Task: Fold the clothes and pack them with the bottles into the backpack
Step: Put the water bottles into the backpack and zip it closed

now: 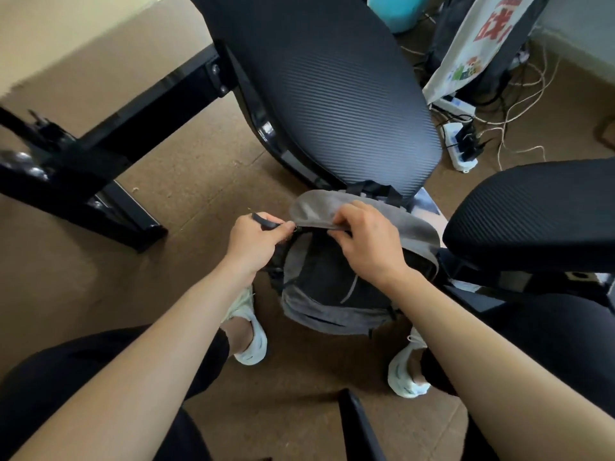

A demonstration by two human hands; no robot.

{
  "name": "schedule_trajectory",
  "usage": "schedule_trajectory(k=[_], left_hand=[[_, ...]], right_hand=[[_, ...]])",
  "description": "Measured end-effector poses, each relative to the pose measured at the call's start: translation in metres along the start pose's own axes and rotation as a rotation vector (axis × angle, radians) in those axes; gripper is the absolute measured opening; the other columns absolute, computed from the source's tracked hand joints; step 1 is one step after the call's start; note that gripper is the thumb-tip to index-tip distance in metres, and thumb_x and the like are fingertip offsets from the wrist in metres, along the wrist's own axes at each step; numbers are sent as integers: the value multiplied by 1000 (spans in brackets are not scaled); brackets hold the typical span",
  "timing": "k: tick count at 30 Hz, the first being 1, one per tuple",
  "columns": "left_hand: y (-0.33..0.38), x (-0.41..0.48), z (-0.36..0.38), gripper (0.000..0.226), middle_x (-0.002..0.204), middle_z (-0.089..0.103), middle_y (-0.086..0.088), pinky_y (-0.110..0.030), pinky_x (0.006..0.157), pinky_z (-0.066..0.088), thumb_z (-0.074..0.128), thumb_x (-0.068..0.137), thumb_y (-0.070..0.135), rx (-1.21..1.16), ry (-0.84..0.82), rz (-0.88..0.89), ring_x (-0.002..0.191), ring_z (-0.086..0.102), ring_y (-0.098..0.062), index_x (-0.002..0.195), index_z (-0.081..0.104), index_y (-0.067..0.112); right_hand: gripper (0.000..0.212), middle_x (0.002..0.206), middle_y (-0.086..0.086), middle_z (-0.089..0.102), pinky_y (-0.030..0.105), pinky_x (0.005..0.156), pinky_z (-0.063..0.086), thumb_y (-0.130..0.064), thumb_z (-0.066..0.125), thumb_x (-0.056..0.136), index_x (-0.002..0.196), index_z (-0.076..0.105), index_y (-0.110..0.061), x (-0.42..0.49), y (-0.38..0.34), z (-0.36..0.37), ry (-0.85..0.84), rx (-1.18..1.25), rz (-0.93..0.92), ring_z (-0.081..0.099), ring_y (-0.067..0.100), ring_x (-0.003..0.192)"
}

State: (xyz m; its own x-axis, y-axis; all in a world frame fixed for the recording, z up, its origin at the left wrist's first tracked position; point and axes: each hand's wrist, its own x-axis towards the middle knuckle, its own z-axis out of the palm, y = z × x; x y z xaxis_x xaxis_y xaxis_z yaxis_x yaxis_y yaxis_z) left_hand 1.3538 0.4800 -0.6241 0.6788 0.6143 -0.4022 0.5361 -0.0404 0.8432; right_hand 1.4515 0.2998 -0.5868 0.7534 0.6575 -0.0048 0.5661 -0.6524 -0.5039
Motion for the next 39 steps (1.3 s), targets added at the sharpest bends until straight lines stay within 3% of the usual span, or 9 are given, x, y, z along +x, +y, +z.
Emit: schedule_trajectory(k=[3,7,12,17,23,29,33,36,39], left_hand=[[-17,9,5,13,85,77,-6,-29,70,53,77,92,22,-106,8,-163,84,72,-18,86,77,10],[-52,21,10,18,95,78,-15,-46,85,60,77,92,23,-200,26,-347,95,75,-31,96,75,5],[-94,26,23,15,98,73,-14,-39,73,59,71,96,20,-225,45,-480,98,72,-31,101,68,6],[-118,24,40,15,102,73,-13,-31,61,57,71,96,21,-203,79,-547,95,71,-26,104,66,9],[-125,30,49,16,95,69,-9,-33,60,58,72,96,28,-12,107,-549,89,68,-28,91,61,17],[-135,21,55,14,94,72,-2,-48,90,60,65,98,38,26,105,-486,92,70,-26,94,64,24],[-141,9,54,25,106,70,0,-45,98,57,60,100,45,-20,-10,-503,105,67,-23,112,64,23],[-138,2,55,27,108,72,-8,-30,82,60,62,102,35,-56,-152,-518,100,70,-21,118,68,13],[-135,-2,55,25,87,68,-9,-23,68,55,64,101,25,-47,-170,-540,79,64,-17,114,71,5]], right_hand=[[9,94,-5,62,33,63,40,-21,70,92,90,62,-18,-2,4,0,45,-2,-14,57,19,90],[9,95,-7,61,31,64,37,-22,70,92,90,62,-19,-3,8,0,80,14,-1,56,15,89],[10,96,-8,62,39,70,51,-20,72,91,91,62,-20,-4,13,1,93,69,23,59,16,91],[8,97,-8,62,43,72,53,-20,71,92,92,63,-19,-4,22,0,96,91,33,60,17,92],[9,97,-8,61,42,73,53,-22,71,92,91,62,-21,-8,29,1,88,103,2,59,16,93],[7,100,-8,64,46,81,56,-22,72,92,97,68,-24,-6,40,-2,25,214,-24,62,17,97],[16,105,-4,65,43,85,56,-18,74,91,106,71,-21,-10,49,-8,-10,188,-15,62,17,99],[26,108,-2,65,41,85,55,-13,75,87,112,70,-20,-16,55,-11,-35,108,-13,60,19,102],[29,108,0,64,39,84,52,-7,72,88,115,69,-17,-24,60,-13,-32,47,-25,57,23,104]])
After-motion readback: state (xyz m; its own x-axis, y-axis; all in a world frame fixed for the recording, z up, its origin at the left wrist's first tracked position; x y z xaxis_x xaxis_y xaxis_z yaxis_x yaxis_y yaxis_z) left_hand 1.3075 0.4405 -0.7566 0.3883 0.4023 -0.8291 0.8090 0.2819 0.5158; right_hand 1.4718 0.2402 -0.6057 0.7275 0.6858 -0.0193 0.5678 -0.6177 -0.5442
